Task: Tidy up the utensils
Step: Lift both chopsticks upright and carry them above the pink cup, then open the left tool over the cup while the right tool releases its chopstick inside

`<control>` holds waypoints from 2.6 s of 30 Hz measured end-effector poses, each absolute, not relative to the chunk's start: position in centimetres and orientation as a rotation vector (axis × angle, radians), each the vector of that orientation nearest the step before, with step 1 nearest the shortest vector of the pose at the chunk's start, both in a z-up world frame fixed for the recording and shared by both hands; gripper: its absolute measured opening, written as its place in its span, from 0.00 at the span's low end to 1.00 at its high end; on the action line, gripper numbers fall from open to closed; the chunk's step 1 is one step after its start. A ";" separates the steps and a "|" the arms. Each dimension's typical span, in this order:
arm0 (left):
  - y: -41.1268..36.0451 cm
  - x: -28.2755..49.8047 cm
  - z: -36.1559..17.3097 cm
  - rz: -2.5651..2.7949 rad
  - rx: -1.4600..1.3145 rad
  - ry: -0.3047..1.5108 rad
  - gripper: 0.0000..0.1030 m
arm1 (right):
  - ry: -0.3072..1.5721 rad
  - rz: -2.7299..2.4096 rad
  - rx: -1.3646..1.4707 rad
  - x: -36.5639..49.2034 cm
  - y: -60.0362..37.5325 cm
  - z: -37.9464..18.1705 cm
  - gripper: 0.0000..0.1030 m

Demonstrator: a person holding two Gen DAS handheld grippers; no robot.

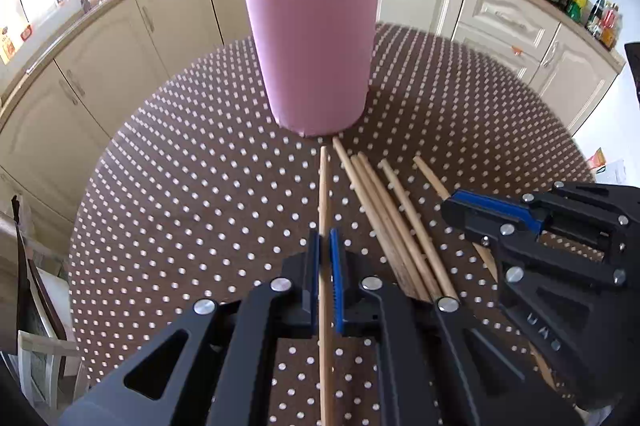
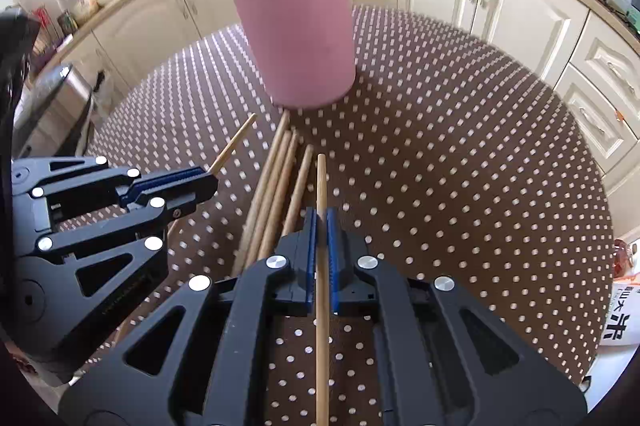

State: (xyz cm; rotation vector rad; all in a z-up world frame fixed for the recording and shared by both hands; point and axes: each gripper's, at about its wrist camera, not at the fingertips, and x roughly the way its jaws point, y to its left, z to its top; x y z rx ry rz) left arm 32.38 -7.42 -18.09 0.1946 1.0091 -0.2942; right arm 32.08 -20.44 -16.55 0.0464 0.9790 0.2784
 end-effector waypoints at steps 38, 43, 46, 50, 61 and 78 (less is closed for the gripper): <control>-6.0 20.3 -4.6 -0.300 0.098 0.515 0.06 | 0.459 0.283 0.127 21.5 -22.3 -2.9 0.05; -6.3 20.4 -3.7 -0.305 0.092 0.495 0.06 | 0.441 0.286 0.131 21.5 -22.6 -2.3 0.05; -6.3 20.8 -2.8 -0.307 0.088 0.473 0.06 | 0.423 0.285 0.136 21.9 -22.9 -1.7 0.05; -6.5 21.8 -1.3 -0.306 0.076 0.437 0.06 | 0.391 0.282 0.141 22.4 -23.3 -0.5 0.05; -7.3 26.3 2.7 -0.276 0.006 0.314 0.06 | 0.258 0.273 0.132 25.8 -23.5 3.7 0.05; -7.8 33.1 0.8 -0.246 -0.023 0.338 0.06 | 0.128 0.242 0.170 30.9 -22.6 4.3 0.05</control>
